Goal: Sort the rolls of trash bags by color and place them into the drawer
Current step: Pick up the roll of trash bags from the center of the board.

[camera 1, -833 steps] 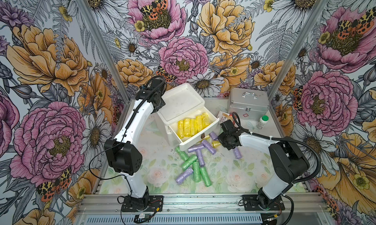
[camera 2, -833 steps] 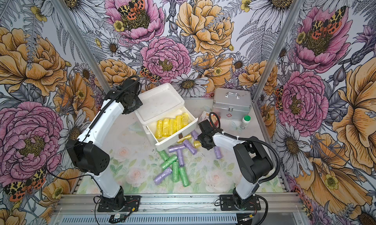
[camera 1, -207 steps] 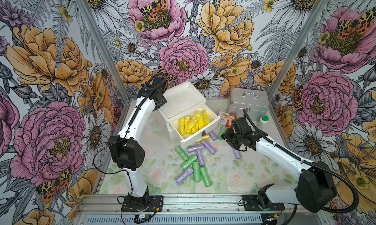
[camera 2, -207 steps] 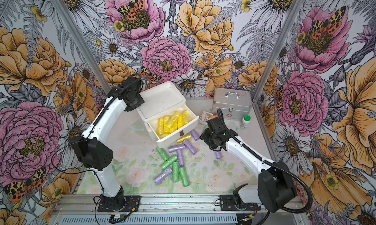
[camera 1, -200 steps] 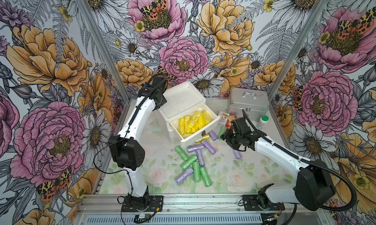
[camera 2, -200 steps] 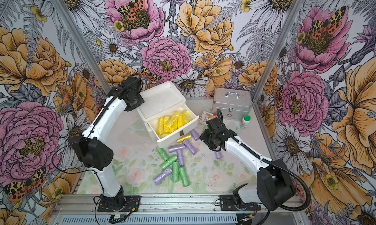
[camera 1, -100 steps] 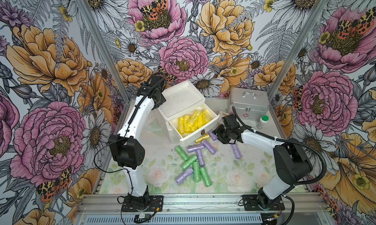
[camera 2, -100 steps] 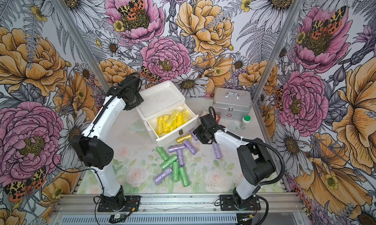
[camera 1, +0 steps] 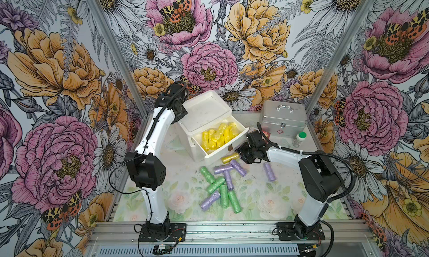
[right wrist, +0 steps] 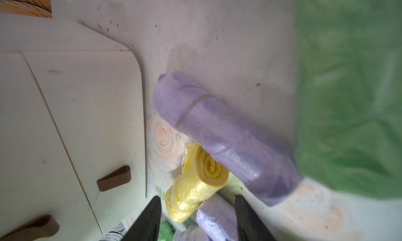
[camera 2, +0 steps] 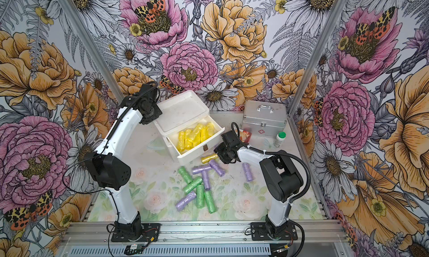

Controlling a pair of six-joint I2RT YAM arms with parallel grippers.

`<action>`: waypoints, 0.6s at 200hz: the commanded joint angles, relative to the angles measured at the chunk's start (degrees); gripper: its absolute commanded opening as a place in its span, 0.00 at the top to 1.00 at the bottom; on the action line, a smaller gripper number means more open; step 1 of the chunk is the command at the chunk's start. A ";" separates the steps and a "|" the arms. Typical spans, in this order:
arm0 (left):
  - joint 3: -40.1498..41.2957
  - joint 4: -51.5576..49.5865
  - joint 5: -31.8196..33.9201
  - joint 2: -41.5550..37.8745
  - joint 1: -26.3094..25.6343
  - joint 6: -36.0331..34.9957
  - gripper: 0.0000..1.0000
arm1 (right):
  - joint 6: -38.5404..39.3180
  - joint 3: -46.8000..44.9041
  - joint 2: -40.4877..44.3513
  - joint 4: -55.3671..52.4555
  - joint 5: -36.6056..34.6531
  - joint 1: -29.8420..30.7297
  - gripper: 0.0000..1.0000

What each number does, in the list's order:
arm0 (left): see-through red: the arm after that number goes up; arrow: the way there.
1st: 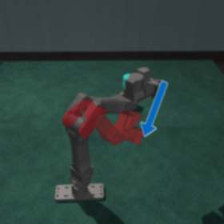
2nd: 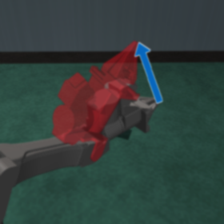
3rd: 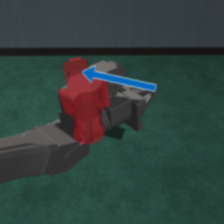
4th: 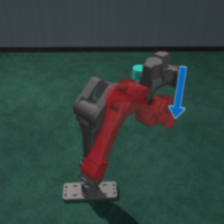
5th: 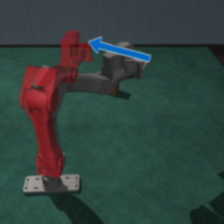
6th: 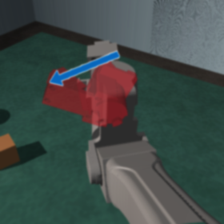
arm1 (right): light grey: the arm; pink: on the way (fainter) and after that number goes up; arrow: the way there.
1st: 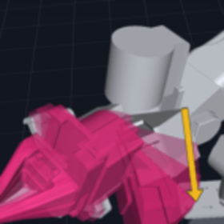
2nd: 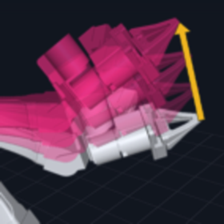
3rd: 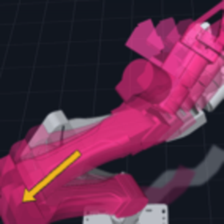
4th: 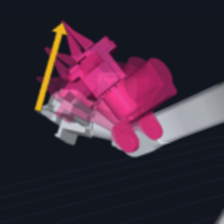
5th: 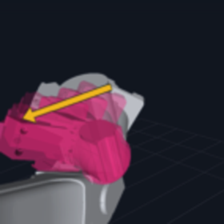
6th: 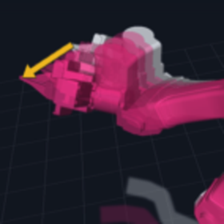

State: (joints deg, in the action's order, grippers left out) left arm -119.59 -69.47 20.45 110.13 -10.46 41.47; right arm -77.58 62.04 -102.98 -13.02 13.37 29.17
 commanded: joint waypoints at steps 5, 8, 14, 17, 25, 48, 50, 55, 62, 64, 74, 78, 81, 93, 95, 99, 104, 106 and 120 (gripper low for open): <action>1.58 1.97 -5.31 3.42 2.55 6.07 1.00 | -2.94 1.25 -2.18 2.68 -0.71 1.42 0.45; 1.63 2.03 -5.39 3.43 2.48 6.12 1.00 | -3.11 1.26 -2.43 2.87 -0.71 1.55 0.45; 1.94 2.04 -5.49 3.49 2.43 6.17 1.00 | -3.44 1.24 -2.86 3.14 -0.71 1.75 0.44; 2.05 1.98 -5.50 3.58 2.35 6.19 1.00 | -3.69 1.21 -3.04 3.29 -0.72 1.78 0.45; 2.40 1.97 -5.59 3.59 2.14 6.25 1.00 | -4.06 1.07 -3.51 3.77 -0.86 1.97 0.45; 3.21 2.13 -5.80 3.54 1.78 6.33 1.00 | -4.72 0.63 -4.30 4.23 -2.55 2.10 0.45; 3.29 2.10 -5.82 3.59 1.72 6.34 1.00 | -4.80 0.49 -4.33 4.25 -2.80 2.05 0.45; 3.44 2.11 -5.86 3.59 1.68 6.34 1.00 | -5.09 0.33 -4.46 4.29 -3.22 2.10 0.45; 3.68 2.10 -5.86 3.58 1.52 6.42 1.00 | -5.48 0.08 -4.59 4.91 -3.80 2.03 0.45; 3.71 2.09 -5.86 3.58 1.50 6.47 1.00 | -5.61 -0.02 -4.66 5.10 -3.97 2.17 0.45; 3.81 2.06 -5.93 3.73 1.32 6.57 1.00 | -5.99 -0.25 -4.88 5.71 -4.53 2.13 0.45; 3.81 2.14 -5.94 3.82 1.30 6.58 1.00 | -6.06 -0.23 -5.07 5.70 -4.69 2.13 0.45; 3.81 2.15 -6.02 3.91 1.24 6.52 1.00 | -6.09 -0.25 -5.16 5.79 -4.76 2.17 0.45; 3.81 2.13 -6.19 4.13 1.06 6.52 1.00 | -6.12 -0.30 -5.47 5.81 -5.17 2.21 0.47; 3.83 2.10 -6.20 4.17 1.08 6.54 1.00 | -6.16 -0.27 -5.54 5.83 -5.25 2.21 0.48; 3.77 2.11 -6.31 4.22 1.02 6.56 1.00 | -6.18 -0.34 -5.59 5.89 -5.31 2.21 0.49; 3.82 2.08 -6.38 4.29 0.98 6.54 1.00 | -6.16 -0.42 -5.73 5.92 -5.51 2.21 0.52; 3.79 2.07 -6.43 4.35 1.01 6.52 1.00 | -6.17 -0.43 -5.74 5.90 -5.60 2.21 0.53; 4.00 2.07 -6.47 4.53 0.81 6.51 1.00 | -6.14 -0.99 -5.73 5.96 -6.36 2.21 0.60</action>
State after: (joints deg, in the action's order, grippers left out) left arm -118.93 -68.99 20.84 110.02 -10.59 42.76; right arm -83.33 61.95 -107.66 -8.71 9.82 30.96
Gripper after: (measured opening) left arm 0.181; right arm 0.447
